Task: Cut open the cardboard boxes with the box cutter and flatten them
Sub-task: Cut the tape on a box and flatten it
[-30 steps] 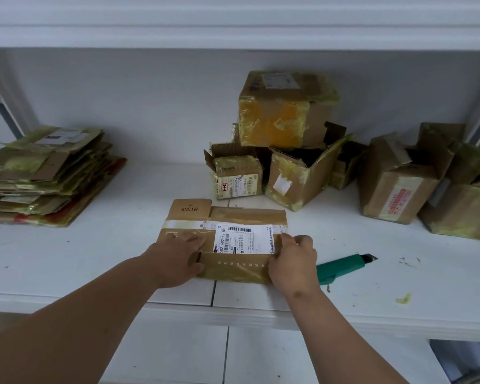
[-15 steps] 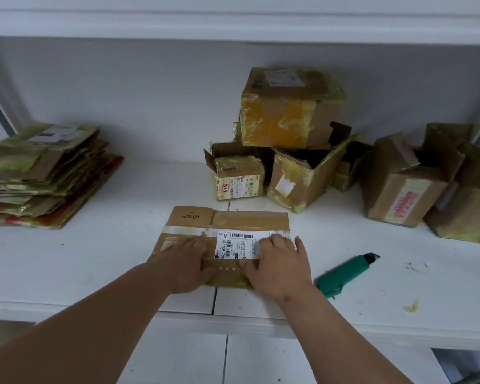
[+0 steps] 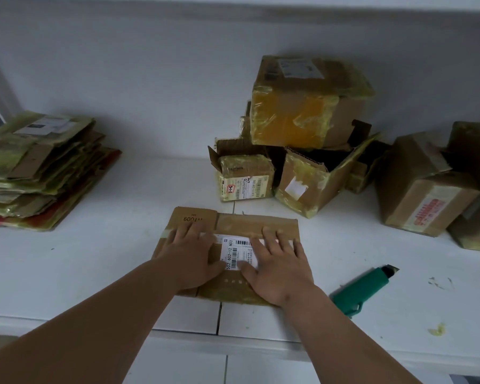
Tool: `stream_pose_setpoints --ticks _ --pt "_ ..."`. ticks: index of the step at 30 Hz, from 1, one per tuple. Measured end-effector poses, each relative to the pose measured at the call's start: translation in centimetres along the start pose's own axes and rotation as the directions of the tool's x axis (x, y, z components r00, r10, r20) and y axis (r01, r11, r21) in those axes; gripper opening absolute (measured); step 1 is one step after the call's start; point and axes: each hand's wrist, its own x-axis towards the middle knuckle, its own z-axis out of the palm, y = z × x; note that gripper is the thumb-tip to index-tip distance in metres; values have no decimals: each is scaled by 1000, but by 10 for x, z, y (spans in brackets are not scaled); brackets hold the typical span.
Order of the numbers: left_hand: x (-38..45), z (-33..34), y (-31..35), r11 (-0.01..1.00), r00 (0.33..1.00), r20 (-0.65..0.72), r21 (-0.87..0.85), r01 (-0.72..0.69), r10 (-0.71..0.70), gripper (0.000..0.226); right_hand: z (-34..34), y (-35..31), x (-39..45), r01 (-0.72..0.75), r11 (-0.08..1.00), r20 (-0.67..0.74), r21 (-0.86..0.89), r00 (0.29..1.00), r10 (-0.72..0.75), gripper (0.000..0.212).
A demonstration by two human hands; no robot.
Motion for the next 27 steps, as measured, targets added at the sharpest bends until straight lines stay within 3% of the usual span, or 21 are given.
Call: stream_pose_setpoints --ticks 3,6,11,21,24,27 --pt "4 1 -3 995 995 95 -101 23 -13 77 -11 -2 8 -7 1000 -36 -8 999 7 75" --pt "9 1 -7 996 993 108 -77 47 -39 87 -17 -6 16 -22 1000 -101 -9 995 21 80" --pt "12 17 -17 1000 993 117 17 -7 5 97 3 -1 23 -38 999 -5 -21 999 38 88" --pt "14 18 -15 999 990 143 46 -5 -1 116 2 -4 24 -57 998 27 -34 998 58 88" --pt "11 13 -10 989 994 107 149 17 -33 97 -2 -12 17 -63 995 -33 -79 998 60 81" --pt "3 12 4 995 998 68 98 -19 13 72 2 -26 4 -2 998 -134 -67 991 -7 62"
